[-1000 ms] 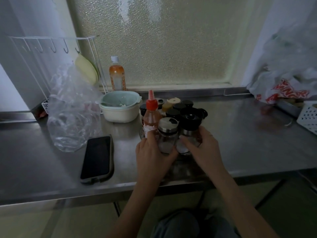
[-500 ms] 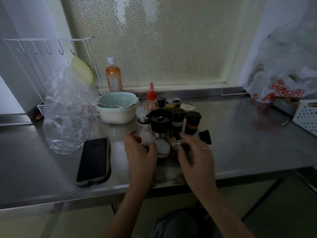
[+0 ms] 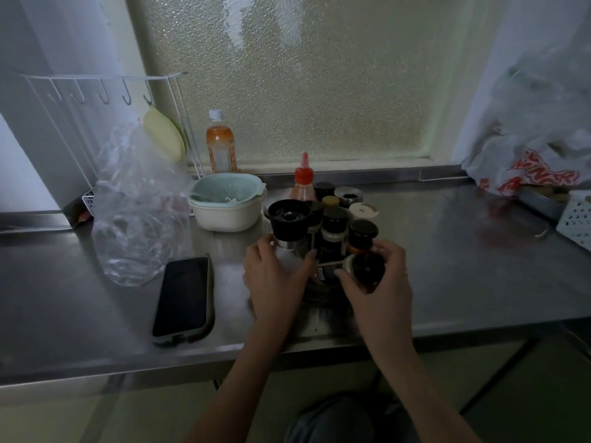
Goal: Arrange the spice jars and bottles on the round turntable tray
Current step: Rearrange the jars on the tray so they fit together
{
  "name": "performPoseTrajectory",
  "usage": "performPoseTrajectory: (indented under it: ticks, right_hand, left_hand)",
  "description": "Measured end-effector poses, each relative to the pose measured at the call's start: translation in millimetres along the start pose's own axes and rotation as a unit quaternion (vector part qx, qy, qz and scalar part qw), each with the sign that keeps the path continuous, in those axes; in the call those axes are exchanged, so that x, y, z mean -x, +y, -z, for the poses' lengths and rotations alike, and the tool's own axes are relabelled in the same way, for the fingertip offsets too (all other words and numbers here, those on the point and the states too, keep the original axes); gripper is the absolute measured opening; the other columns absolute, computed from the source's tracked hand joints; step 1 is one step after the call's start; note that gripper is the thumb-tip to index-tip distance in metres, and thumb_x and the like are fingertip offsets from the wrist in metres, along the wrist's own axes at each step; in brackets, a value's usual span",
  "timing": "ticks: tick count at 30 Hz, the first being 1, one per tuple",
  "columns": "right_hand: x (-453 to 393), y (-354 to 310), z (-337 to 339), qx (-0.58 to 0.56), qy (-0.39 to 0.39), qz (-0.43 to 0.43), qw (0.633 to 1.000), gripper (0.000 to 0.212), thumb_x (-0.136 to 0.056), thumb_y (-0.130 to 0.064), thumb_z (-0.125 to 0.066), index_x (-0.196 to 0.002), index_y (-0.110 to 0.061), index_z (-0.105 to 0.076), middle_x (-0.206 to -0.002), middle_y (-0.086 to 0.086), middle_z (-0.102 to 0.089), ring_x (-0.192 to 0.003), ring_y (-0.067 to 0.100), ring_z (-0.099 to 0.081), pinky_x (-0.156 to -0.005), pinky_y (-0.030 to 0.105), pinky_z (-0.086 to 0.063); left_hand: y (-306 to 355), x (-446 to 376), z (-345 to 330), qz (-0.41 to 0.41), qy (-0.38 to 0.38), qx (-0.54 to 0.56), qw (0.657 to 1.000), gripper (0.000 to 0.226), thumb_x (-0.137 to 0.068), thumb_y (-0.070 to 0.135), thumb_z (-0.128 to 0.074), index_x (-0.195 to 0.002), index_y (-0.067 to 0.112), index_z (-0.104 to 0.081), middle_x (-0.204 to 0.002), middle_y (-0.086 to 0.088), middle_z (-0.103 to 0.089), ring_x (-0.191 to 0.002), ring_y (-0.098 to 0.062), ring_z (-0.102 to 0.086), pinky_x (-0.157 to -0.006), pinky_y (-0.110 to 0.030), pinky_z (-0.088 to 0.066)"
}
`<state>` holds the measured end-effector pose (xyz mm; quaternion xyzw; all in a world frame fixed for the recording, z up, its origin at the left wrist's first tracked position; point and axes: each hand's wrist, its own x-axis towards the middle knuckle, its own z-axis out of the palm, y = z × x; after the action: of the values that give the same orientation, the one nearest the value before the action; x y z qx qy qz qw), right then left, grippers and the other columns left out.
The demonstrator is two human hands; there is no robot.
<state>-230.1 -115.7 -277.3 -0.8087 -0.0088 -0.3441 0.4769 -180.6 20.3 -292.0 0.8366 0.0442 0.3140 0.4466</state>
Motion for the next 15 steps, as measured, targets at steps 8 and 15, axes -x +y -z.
performPoseTrajectory:
  ticks: [8,15]
  right_hand:
    - [-27.7,-9.1,-1.7,0.11,-0.058,0.099,0.987,0.052,-0.078,-0.026,-0.074,-0.123,-0.017,-0.05,-0.123,0.004,-0.047,-0.108,0.012,-0.049,-0.089,0.021,-0.043]
    - [-40.7,-16.9,16.0,0.031,-0.014,0.079,0.996,0.042,-0.08,-0.051,-0.06,-0.119,-0.04,-0.048,-0.105,-0.014,-0.037,-0.093,-0.008,-0.044,-0.078,0.005,-0.04]
  left_hand:
    - [1.9,-2.8,-1.3,-0.025,0.057,0.064,0.996,0.055,-0.071,0.055,-0.058,-0.106,0.013,-0.055,-0.099,-0.001,-0.05,-0.095,-0.016,-0.046,-0.081,-0.037,-0.042]
    - [4.1,4.8,5.5,-0.077,0.12,0.162,0.976,0.061,-0.075,0.04,-0.063,-0.128,0.015,-0.043,-0.12,0.004,-0.041,-0.115,-0.001,-0.034,-0.097,-0.006,-0.027]
